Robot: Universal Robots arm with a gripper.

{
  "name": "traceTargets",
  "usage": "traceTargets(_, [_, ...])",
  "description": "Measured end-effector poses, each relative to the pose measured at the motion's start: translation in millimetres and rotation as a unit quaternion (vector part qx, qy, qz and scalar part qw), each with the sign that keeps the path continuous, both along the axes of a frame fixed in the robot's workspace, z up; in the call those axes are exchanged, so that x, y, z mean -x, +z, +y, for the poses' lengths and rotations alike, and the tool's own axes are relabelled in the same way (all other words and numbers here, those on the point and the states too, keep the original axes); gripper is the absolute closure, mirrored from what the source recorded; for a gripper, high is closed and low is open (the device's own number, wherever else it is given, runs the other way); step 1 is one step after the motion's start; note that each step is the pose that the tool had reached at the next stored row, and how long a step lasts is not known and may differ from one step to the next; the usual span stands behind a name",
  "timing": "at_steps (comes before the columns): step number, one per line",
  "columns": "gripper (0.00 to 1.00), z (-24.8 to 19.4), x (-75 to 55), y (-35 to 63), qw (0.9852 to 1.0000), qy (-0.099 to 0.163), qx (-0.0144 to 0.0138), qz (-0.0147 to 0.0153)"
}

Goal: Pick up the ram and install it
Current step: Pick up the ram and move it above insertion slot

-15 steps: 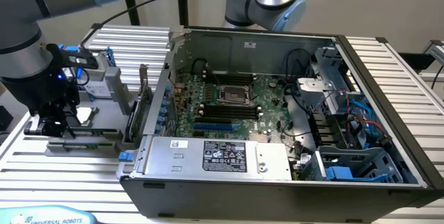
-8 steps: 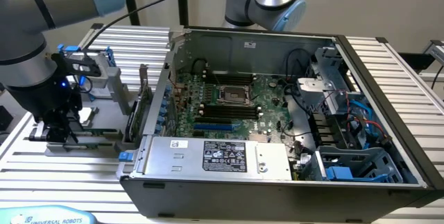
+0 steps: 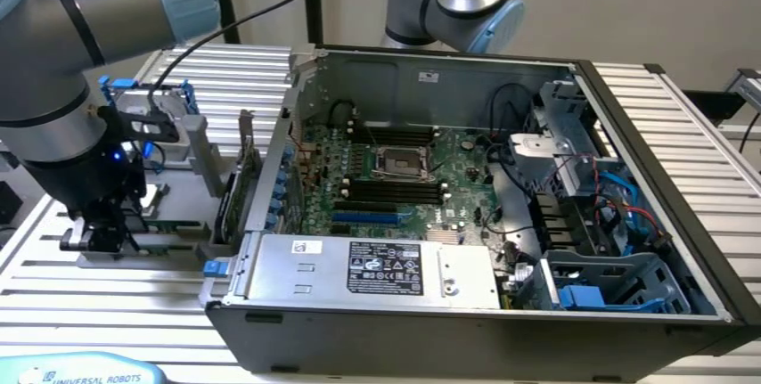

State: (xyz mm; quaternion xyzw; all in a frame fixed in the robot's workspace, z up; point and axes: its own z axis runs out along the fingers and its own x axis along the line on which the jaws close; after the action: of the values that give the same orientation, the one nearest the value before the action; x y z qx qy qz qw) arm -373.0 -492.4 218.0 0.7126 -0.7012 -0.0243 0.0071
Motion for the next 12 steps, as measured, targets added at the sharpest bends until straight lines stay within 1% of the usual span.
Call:
traceTargets(4, [0.64, -0.1, -0.6, -7.1, 1.0000, 0.001, 0.0001, -0.0003])
traceTargets(9, [0.64, -0.2, -1.1, -14.6, 1.0000, 0.002, -0.0007, -0.0021])
traceTargets(10, [0.64, -0.3, -1.2, -15.4, 1.0000, 0.002, -0.0015, -0.0024])
traceTargets(11, [0.64, -0.3, -1.3, -16.0, 1.0000, 0.002, -0.0032, -0.0027])
traceTargets(12, [0.64, -0.3, -1.4, -16.6, 1.0000, 0.003, -0.0058, -0.0029])
